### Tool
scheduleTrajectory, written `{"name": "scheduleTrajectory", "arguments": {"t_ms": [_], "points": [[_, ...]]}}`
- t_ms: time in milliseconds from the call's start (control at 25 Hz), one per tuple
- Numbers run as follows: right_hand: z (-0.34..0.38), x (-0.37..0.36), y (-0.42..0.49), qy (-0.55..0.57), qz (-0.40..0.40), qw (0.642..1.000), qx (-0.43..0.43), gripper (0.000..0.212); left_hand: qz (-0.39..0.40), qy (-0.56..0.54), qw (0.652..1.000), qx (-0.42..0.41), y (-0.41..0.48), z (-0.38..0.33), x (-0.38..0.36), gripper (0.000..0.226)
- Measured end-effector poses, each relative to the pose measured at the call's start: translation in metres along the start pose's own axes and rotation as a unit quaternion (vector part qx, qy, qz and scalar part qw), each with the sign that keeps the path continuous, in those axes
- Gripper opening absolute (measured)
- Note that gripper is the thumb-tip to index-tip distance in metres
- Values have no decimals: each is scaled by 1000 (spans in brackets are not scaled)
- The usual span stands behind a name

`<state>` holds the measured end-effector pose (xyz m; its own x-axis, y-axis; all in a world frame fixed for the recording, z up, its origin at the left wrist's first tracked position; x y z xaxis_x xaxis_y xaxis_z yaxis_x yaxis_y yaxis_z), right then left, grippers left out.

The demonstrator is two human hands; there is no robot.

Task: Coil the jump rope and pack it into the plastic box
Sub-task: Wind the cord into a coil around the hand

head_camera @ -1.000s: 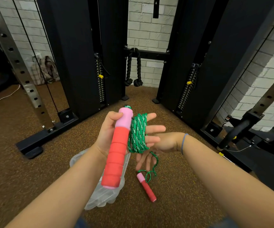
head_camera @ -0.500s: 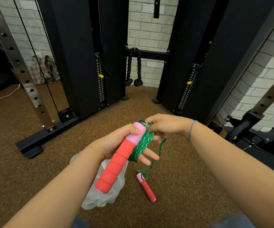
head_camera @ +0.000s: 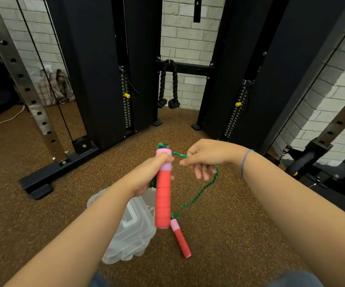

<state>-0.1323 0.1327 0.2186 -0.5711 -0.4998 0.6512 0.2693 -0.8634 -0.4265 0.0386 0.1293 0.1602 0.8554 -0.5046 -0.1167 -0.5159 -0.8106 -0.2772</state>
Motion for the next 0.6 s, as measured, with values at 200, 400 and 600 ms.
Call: {"name": "scheduleTrajectory", "arguments": {"t_ms": [200, 400, 600], "points": [[-7, -9, -5, 107, 109, 987, 58, 23, -60, -212, 974, -54, 8, -5, 15, 42], [-24, -18, -10, 235, 259, 932, 101, 25, 46, -386, 916, -98, 6, -9, 27, 74], [-44, -27, -6, 266, 344, 893, 115, 38, 130, -429, 886, -120, 1, -12, 22, 85]]}}
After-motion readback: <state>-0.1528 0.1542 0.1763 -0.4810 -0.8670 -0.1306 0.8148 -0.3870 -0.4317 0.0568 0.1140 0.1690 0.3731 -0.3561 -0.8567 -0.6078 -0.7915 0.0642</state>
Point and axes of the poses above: each hand's wrist, its own y-axis towards the middle knuckle, its own x-axis out of the back of the hand, z = x × y, the point moved 1 cm from there along y, towards the middle knuckle, and after that the axes turned 2 degrees about -y, right-handed, at the moved point
